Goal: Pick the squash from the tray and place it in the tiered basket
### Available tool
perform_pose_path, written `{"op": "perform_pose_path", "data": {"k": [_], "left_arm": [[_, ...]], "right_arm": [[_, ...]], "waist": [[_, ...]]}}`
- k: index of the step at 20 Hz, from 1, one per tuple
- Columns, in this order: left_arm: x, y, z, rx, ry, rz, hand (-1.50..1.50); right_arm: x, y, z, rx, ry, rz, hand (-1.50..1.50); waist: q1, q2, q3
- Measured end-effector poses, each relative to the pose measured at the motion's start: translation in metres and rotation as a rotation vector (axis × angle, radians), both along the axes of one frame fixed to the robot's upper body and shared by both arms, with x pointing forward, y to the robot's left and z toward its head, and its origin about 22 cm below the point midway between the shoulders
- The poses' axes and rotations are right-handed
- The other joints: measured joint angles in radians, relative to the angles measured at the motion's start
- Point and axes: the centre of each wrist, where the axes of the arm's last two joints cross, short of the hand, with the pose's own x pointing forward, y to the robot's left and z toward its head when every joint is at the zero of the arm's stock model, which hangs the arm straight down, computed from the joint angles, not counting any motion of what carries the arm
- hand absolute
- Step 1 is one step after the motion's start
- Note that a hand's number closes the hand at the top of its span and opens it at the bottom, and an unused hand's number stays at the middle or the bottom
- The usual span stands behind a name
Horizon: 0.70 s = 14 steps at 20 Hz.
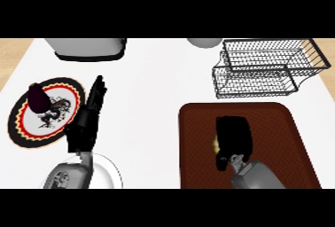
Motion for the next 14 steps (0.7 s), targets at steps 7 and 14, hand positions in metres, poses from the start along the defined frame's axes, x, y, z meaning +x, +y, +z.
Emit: {"op": "perform_pose_path", "data": {"k": [7, 14], "left_arm": [[-0.003, 0.003, 0.002, -0.003, 0.003, -0.001, 0.0], [-0.003, 0.0, 0.007, -0.005, -0.001, 0.004, 0.0]], "right_arm": [[-0.008, 0.003, 0.083, 0.052, -0.219, -0.085, 1.5], [-0.019, -0.015, 0.179, 0.143, -0.398, -0.074, 1.5]], "waist": [[-0.005, -0.004, 0.0], [-0.004, -0.004, -0.001]]}}
